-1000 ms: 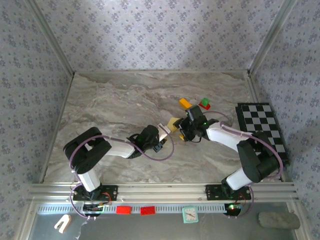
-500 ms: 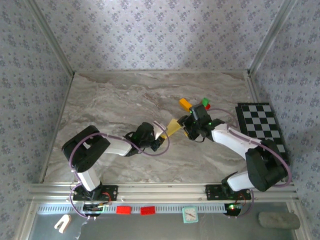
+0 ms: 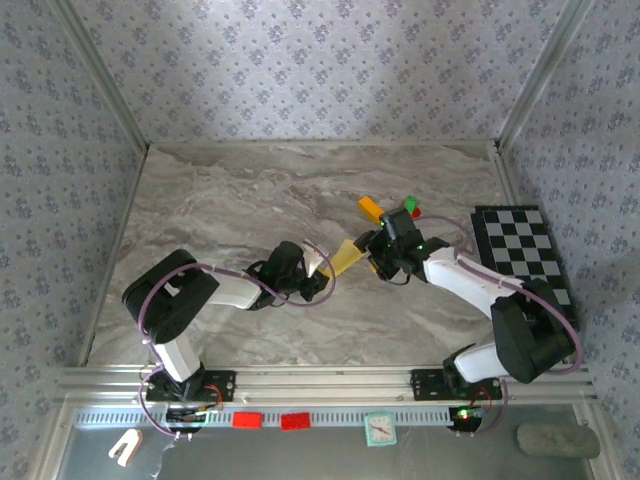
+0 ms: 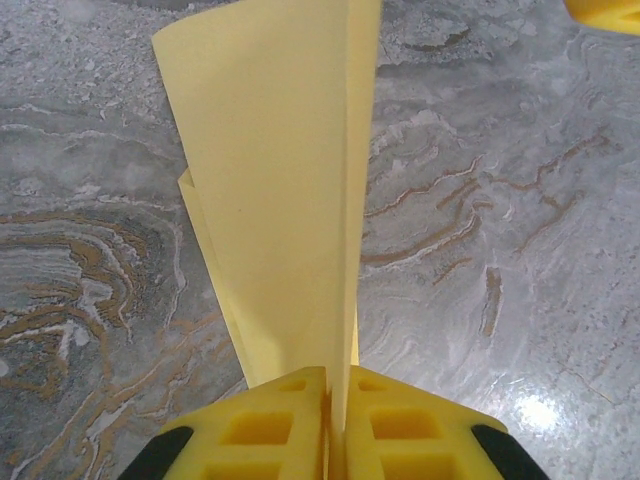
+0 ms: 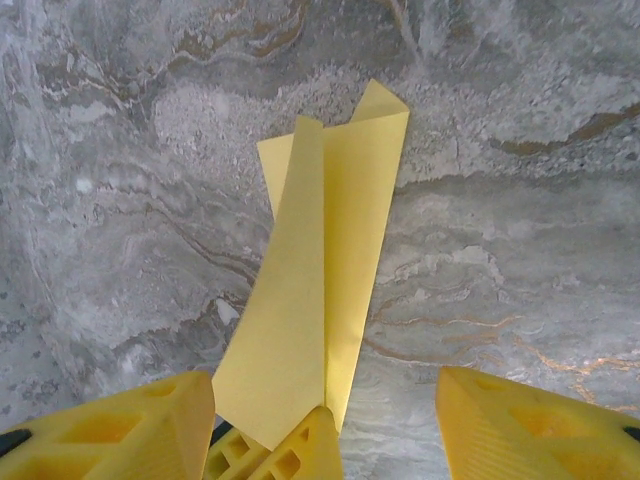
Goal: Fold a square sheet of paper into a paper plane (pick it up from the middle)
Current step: Fold the wing for the fifth time at the center of the table.
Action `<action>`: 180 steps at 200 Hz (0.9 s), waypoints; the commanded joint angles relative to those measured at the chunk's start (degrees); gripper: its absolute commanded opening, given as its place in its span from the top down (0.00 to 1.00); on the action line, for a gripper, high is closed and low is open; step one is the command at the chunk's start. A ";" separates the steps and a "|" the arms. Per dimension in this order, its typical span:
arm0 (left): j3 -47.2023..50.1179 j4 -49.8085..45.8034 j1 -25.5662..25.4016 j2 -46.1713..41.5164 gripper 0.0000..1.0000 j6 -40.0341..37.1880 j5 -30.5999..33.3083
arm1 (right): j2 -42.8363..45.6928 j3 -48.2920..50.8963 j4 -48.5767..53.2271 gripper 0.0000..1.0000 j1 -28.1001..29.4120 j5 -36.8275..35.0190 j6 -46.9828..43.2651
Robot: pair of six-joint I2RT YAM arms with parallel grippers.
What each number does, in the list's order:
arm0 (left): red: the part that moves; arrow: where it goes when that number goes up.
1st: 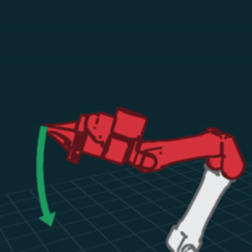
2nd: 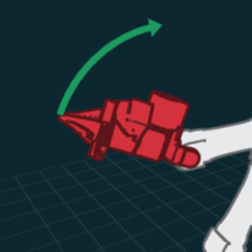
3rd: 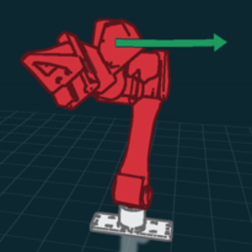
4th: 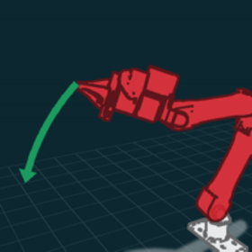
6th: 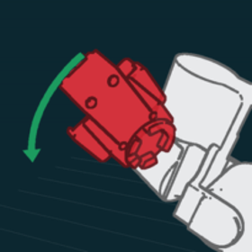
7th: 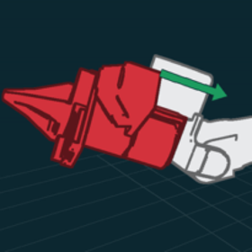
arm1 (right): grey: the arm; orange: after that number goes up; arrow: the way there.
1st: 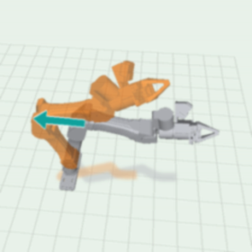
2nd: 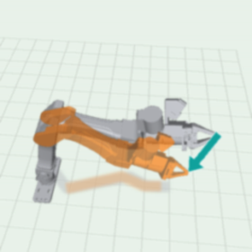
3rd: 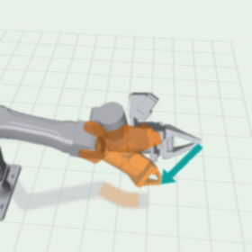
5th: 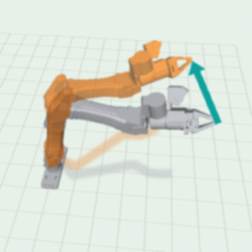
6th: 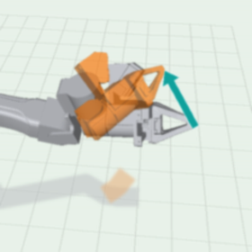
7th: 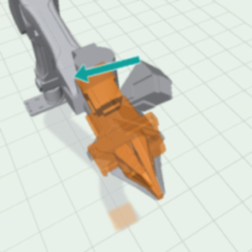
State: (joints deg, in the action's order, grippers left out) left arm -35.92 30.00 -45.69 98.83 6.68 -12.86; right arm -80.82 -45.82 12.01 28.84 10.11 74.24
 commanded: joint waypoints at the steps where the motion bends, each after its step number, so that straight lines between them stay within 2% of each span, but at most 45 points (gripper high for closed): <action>1: -0.55 -1.78 0.04 0.56 0.88 -3.12 0.05 | -2.92 -2.36 0.23 0.36 -0.28 3.55 -1.44; 56: -3.49 -8.56 -4.04 -0.13 0.88 -12.68 9.34 | -8.23 -6.64 1.22 0.35 0.75 5.91 -0.69; 101: -3.54 -7.59 -6.40 -0.48 0.87 -16.57 16.26 | -9.88 -5.48 1.97 0.35 1.57 5.89 2.36; 180: -1.98 -3.72 -8.62 -1.17 0.83 -22.14 20.65 | -14.27 -6.26 1.33 0.45 1.74 7.53 4.20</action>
State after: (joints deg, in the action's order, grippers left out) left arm -38.57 24.27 -53.82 98.78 -12.78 5.93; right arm -93.54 -51.31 12.23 30.20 16.36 76.84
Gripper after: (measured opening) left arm 0.169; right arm 0.580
